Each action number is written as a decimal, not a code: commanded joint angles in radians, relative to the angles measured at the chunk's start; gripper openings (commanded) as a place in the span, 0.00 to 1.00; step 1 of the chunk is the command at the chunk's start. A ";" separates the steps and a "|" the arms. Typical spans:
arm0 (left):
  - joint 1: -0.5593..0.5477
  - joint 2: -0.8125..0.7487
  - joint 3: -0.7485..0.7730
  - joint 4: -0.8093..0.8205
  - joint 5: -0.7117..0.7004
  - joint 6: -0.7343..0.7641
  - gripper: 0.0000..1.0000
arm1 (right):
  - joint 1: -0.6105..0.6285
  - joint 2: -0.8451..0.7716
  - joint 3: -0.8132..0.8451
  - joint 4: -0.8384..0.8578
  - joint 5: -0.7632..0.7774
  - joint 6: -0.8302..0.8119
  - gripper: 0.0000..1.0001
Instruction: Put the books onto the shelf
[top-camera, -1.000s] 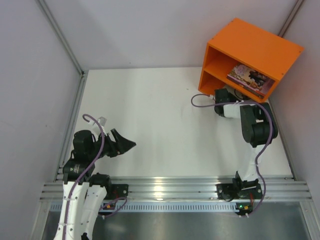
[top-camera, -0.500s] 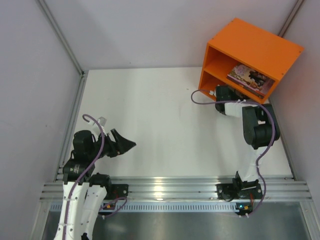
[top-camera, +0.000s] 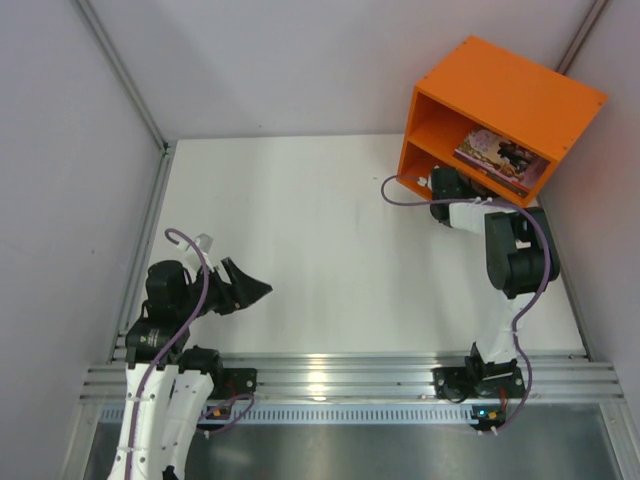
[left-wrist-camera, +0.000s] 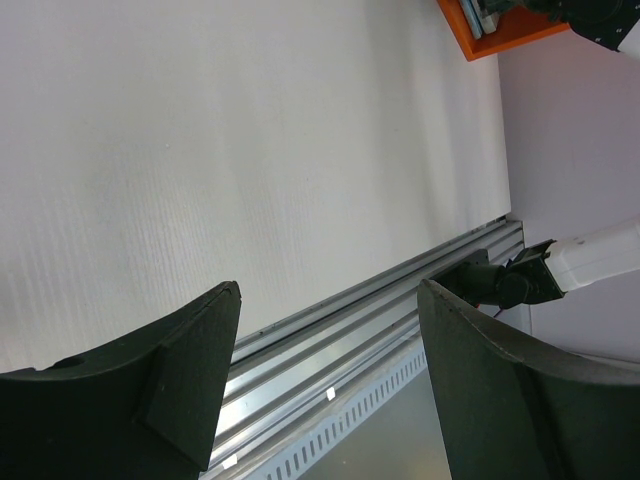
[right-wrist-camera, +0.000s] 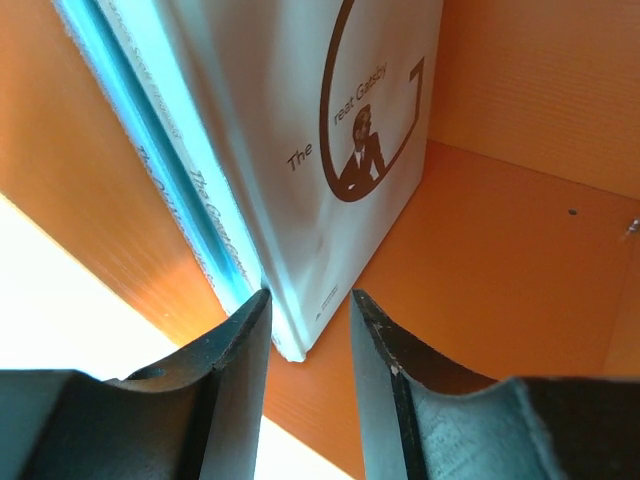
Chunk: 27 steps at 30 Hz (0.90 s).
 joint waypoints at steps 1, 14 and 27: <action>-0.003 -0.012 -0.002 0.039 0.001 0.000 0.77 | 0.004 -0.005 0.065 0.019 -0.011 0.021 0.37; -0.003 -0.007 -0.001 0.043 0.002 -0.001 0.77 | 0.013 -0.008 0.079 -0.024 -0.033 0.042 0.37; -0.003 0.048 0.129 0.086 -0.010 -0.041 0.78 | 0.296 -0.213 0.146 -0.056 -0.085 0.312 0.43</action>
